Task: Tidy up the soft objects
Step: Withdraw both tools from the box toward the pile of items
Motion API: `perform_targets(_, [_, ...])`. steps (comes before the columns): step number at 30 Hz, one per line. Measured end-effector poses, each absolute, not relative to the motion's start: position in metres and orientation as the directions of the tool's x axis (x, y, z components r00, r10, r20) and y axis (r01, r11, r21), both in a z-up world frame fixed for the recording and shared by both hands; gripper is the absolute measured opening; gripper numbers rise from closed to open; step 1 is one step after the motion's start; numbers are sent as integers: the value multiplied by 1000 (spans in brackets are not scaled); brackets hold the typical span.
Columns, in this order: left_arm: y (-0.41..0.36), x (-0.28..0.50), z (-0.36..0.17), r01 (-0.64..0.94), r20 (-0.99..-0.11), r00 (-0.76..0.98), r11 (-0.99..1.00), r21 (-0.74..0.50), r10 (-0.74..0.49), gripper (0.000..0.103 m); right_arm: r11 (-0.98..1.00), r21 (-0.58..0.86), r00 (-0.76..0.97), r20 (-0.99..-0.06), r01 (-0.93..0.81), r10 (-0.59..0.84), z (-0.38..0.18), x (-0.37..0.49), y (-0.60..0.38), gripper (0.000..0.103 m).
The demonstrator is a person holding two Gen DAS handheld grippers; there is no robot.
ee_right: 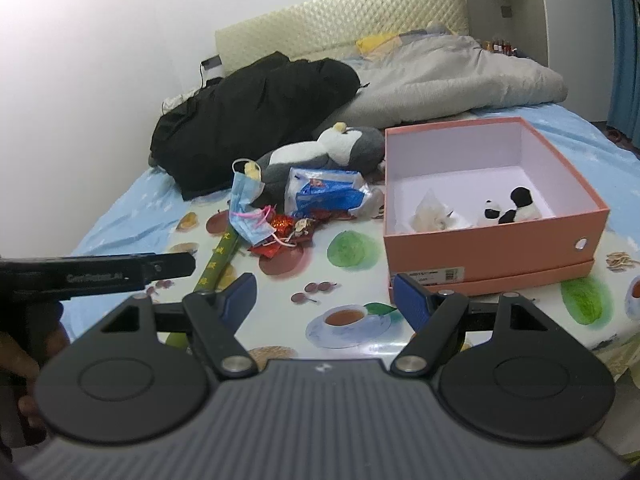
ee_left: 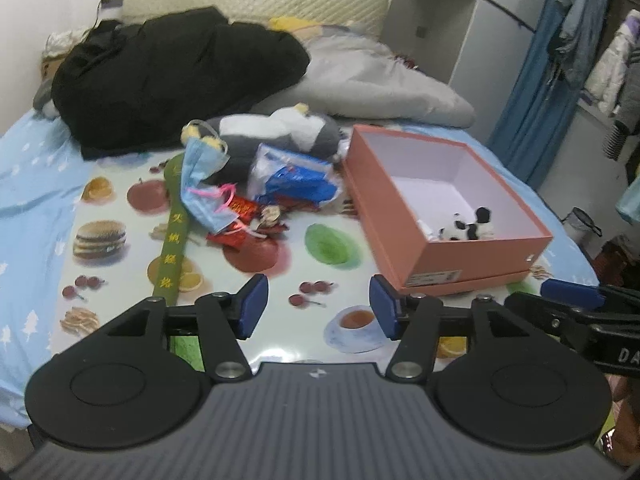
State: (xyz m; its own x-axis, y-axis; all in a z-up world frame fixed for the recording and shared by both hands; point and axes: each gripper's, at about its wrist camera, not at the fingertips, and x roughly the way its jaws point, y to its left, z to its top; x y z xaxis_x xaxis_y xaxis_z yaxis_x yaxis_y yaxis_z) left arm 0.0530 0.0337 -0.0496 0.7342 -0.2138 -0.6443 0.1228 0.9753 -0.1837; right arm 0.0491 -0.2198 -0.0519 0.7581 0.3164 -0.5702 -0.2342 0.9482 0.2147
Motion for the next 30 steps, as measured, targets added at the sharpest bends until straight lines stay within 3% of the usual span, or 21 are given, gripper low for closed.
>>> perform_targets(14, [68, 139, -96, 24, -688, 705, 975, -222, -174, 67, 935, 211, 689, -633, -283, 352, -78, 125, -177, 77])
perform_targets(23, [101, 211, -153, -39, -744, 656, 980, -195, -122, 67, 928, 197, 633, -685, -315, 361, -115, 208, -140, 76])
perform_targets(30, [121, 258, -177, -75, -740, 668, 983, -166, -74, 67, 919, 247, 590, -709, -307, 387, -147, 272, -116, 70])
